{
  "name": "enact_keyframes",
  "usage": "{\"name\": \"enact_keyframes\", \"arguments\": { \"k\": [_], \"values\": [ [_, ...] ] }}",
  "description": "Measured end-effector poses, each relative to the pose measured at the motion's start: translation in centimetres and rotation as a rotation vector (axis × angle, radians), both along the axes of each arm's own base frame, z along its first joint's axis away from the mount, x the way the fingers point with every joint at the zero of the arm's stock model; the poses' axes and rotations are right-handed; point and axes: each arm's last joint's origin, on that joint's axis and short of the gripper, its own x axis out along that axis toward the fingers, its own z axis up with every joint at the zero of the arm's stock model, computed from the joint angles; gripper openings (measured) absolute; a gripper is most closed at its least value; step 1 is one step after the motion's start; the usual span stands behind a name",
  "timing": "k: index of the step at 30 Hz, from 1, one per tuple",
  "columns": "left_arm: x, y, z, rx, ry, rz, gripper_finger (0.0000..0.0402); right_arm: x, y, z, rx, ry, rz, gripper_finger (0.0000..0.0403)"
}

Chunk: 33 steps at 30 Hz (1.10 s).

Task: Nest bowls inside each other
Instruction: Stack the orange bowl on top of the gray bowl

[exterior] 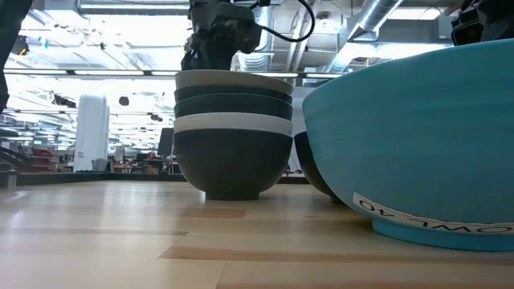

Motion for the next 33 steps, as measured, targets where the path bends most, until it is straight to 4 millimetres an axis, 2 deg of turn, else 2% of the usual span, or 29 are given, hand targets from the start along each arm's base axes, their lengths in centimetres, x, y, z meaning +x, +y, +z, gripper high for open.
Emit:
{"name": "enact_keyframes", "arguments": {
  "k": [4,7,10,14,17,21,25,29,33],
  "values": [
    [-0.2,0.1,0.2,0.008,0.016,-0.011,0.0124,0.0,0.0,0.0,0.0,0.0,0.0,0.024],
    [-0.4,0.3,1.9,0.058,0.023,-0.027,0.0138,0.0,0.0,0.0,0.0,0.002,0.001,0.024],
    [-0.7,0.5,4.9,0.117,-0.017,-0.042,0.0147,0.0,0.0,-0.1,-0.015,0.002,-0.005,0.024],
    [-0.7,1.0,10.0,0.181,-0.207,-0.069,0.0153,0.1,-0.5,0.0,-0.109,-0.032,-0.102,0.024],
    [-0.6,1.5,12.3,0.221,-0.324,-0.109,0.0153,0.2,-1.1,-0.1,-0.18,-0.043,-0.225,0.024],
    [-0.8,1.3,13.3,0.229,-0.359,-0.123,0.0153,-0.4,-2.4,-0.8,-0.257,0.057,-0.422,0.024],
    [-1.0,-0.3,13.0,0.255,-0.309,-0.204,0.0153,-0.2,-3.9,-1.4,-0.319,0.155,-0.625,0.024],
    [-1.3,-2.0,12.8,0.338,-0.246,-0.305,0.0153,0.5,-5.4,-1.6,-0.298,0.208,-0.711,0.024],
    [-1.6,-3.1,13.8,0.377,-0.312,-0.381,0.0153,2.1,-7.2,-1.5,-0.239,0.179,-0.728,0.024]
  ]
}}
